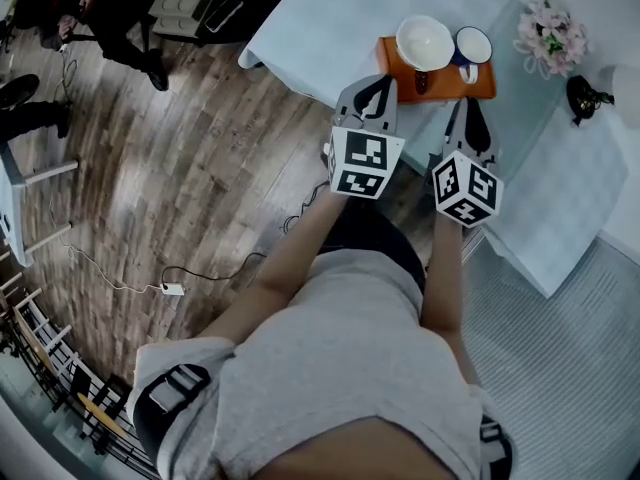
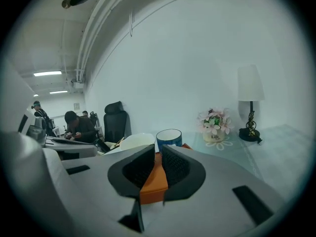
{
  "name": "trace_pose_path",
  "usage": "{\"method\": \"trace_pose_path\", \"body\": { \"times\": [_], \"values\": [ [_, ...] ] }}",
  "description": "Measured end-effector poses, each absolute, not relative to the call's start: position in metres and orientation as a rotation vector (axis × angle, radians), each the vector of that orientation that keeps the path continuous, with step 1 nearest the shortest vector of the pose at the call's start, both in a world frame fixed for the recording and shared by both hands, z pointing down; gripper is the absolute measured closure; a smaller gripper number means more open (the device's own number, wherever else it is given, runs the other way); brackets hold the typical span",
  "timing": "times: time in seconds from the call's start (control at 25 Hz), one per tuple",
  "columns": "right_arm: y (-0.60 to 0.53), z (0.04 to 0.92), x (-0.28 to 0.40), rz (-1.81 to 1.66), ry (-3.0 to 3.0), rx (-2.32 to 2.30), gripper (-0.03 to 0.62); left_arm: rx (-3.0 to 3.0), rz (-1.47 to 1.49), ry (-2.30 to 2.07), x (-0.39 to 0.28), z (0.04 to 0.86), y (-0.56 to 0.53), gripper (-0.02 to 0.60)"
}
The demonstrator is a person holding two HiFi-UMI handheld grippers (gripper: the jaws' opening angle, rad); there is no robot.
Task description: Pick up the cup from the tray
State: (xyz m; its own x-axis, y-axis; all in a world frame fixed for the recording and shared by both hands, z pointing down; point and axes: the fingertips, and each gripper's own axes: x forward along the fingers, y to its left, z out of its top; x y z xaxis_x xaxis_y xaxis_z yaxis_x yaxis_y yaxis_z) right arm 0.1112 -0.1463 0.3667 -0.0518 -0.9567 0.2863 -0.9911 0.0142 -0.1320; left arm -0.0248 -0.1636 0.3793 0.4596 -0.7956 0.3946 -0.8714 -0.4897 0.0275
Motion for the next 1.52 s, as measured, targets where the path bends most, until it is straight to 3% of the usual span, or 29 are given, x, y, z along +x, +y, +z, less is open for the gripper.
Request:
{"method": "trace_pose_path", "body": {
  "times": [0.24,0.32,0.56,1.04,1.52],
  "values": [
    [-0.172,0.387,0.125,0.475,-2.061,2.108,0.571,2.519,0.516,-1.42,-0.033,0.384,-0.2,0.575],
    [-0.179,0.394,0.125,0.489,-2.046,2.096,0.459,2.537,0.515,-1.416,-0.034,0.382,-0.211,0.575],
    [-0.192,0.408,0.132,0.483,-2.01,2.085,0.452,2.527,0.525,-1.388,-0.029,0.394,-0.222,0.575],
    [-0.23,0.437,0.145,0.478,-2.118,1.874,0.334,2.442,0.58,-1.444,-0.037,0.411,-0.234,0.575],
    [-0.259,0.449,0.14,0.371,-2.211,1.675,0.276,2.395,0.633,-1.483,-0.034,0.419,-0.237,0.575]
  ]
}}
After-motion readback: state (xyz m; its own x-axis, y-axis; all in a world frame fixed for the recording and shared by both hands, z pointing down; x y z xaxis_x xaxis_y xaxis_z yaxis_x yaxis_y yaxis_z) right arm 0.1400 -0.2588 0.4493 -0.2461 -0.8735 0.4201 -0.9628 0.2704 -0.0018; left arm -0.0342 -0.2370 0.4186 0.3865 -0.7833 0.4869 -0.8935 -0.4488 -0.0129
